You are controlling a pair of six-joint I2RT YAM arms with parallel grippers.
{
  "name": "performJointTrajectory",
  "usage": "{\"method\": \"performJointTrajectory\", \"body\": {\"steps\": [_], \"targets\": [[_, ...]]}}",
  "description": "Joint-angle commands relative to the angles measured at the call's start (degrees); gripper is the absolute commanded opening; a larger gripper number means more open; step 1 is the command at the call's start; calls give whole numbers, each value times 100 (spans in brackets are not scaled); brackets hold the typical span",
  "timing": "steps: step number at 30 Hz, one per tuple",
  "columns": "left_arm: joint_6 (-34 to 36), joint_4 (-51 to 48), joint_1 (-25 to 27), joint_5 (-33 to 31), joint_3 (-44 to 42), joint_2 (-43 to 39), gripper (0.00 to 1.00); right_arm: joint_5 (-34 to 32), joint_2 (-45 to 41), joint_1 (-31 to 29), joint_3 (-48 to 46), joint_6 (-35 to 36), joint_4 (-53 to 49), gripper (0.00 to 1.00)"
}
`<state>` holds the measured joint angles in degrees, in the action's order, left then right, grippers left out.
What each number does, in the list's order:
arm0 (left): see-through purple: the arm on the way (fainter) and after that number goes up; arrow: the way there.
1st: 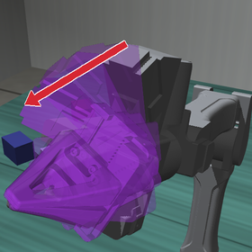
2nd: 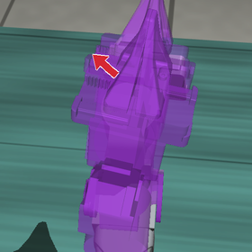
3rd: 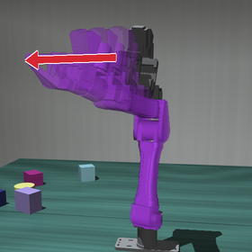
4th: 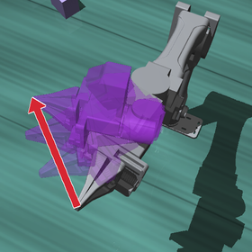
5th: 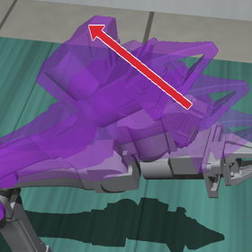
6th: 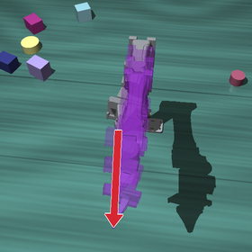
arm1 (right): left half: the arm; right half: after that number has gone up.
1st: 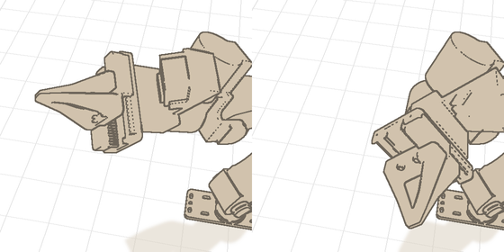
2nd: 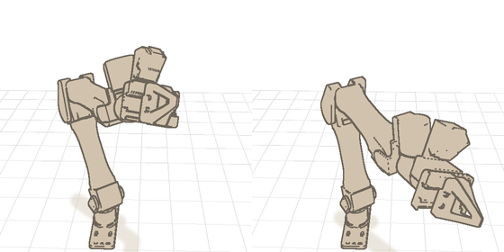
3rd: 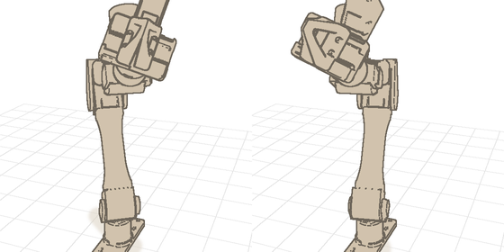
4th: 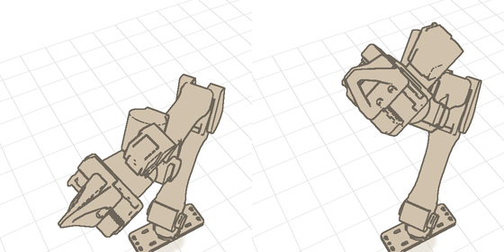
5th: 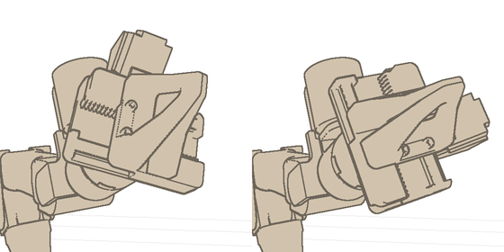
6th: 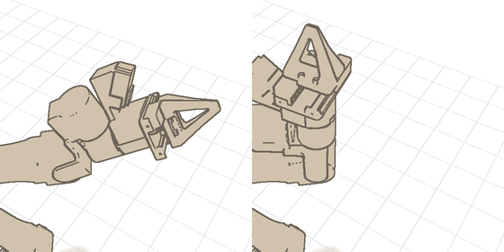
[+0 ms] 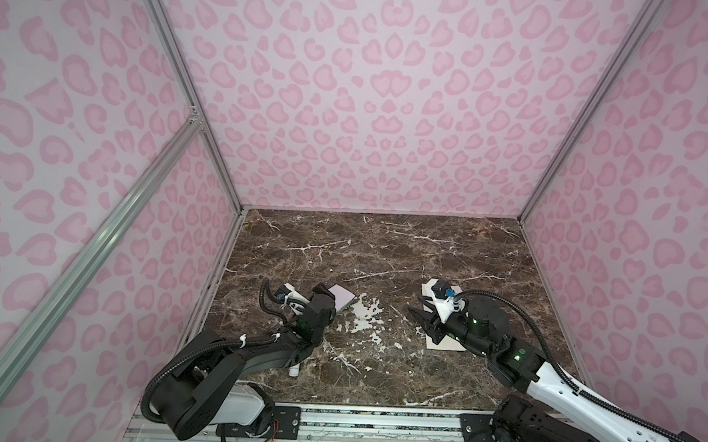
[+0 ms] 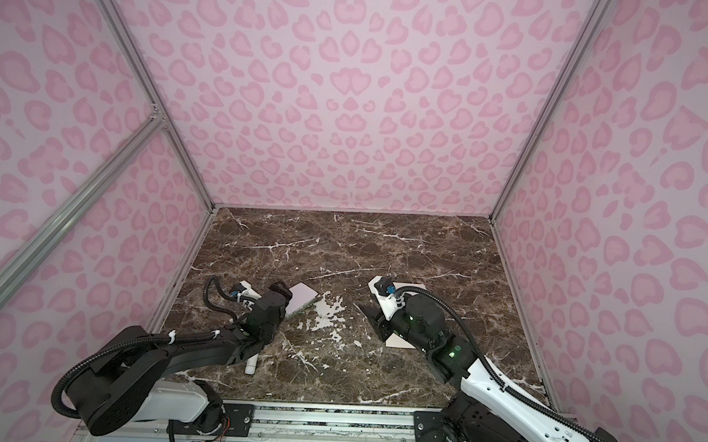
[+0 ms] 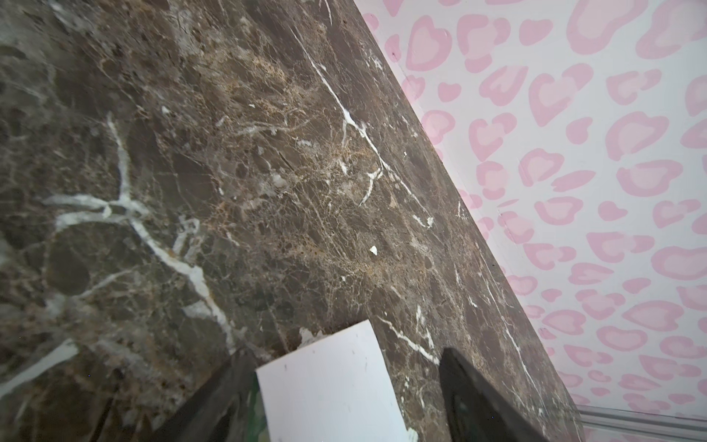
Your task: Place the letter into the envelope and seal it
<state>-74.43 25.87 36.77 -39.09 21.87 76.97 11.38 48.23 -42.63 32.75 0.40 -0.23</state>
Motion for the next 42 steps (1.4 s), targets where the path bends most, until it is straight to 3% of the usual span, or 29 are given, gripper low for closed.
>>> {"method": "performJointTrajectory", "body": {"steps": [1, 14, 24, 34, 42], "targets": [[69, -455, 5, -276, 37, -177, 83, -65, 24, 1, -41, -32, 172, 42], [510, -1200, 57, -502, -58, -1032, 86, -102, 79, 0, -29, -22, 181, 42], [1513, -1544, 325, -638, 232, -1611, 86, -334, 243, -4, -128, -40, 277, 42], [2939, -903, 462, 71, 533, -1608, 83, -759, 378, 99, -136, -114, 287, 44], [3565, -654, 515, 715, 672, -1571, 81, -1126, 394, 340, -146, -419, 263, 45]]}}
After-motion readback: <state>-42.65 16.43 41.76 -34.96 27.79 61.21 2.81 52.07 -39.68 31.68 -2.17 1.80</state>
